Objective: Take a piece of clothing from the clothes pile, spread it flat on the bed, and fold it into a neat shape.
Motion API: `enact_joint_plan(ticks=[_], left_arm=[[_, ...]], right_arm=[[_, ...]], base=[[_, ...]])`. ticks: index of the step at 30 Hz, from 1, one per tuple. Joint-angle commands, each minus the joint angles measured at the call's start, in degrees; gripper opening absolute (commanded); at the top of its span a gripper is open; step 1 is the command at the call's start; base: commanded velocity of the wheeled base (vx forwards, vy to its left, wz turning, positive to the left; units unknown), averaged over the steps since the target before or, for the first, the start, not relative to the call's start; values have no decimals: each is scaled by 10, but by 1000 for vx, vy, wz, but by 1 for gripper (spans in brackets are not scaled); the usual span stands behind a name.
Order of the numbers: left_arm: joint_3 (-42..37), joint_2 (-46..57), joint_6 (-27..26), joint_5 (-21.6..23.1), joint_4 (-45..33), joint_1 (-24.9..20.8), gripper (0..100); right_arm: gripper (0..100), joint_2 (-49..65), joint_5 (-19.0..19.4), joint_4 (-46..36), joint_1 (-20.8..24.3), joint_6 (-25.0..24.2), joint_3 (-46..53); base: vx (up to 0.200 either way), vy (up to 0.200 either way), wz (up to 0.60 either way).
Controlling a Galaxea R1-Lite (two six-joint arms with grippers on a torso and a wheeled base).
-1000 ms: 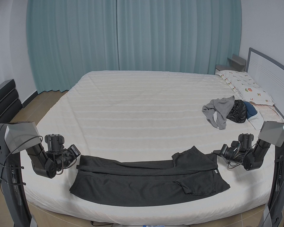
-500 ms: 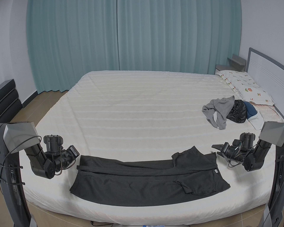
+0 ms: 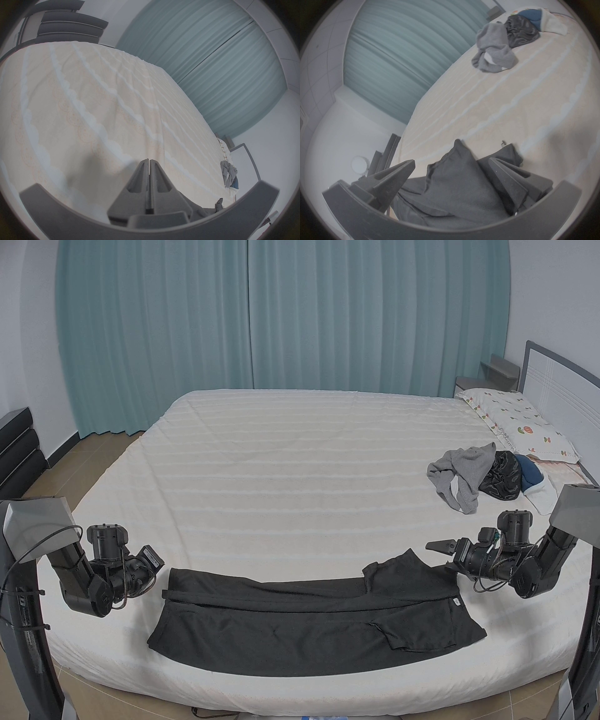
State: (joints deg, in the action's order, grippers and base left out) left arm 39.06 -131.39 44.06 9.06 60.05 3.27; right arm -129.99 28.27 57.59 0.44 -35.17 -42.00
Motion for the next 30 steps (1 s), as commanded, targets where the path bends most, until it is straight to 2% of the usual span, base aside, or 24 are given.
enact_joint_plan(ticks=[1,8,19,20,30], left_arm=[[1,-4,1,1,-1,1,0],[2,-4,1,1,0,1,0],[1,-4,1,1,1,1,0],[1,-4,1,0,1,1,0],[1,-3,1,0,2,1,0]], right_arm=[[100,4,3,-24,23,19,-12],[100,-27,3,-68,21,68,-31],[100,-42,3,-89,17,99,-41],[0,-44,3,-90,16,110,-40],[0,-27,4,-86,10,125,-24]], base=[[0,0,0],[0,0,0],[0,0,0],[0,0,0],[0,0,0]])
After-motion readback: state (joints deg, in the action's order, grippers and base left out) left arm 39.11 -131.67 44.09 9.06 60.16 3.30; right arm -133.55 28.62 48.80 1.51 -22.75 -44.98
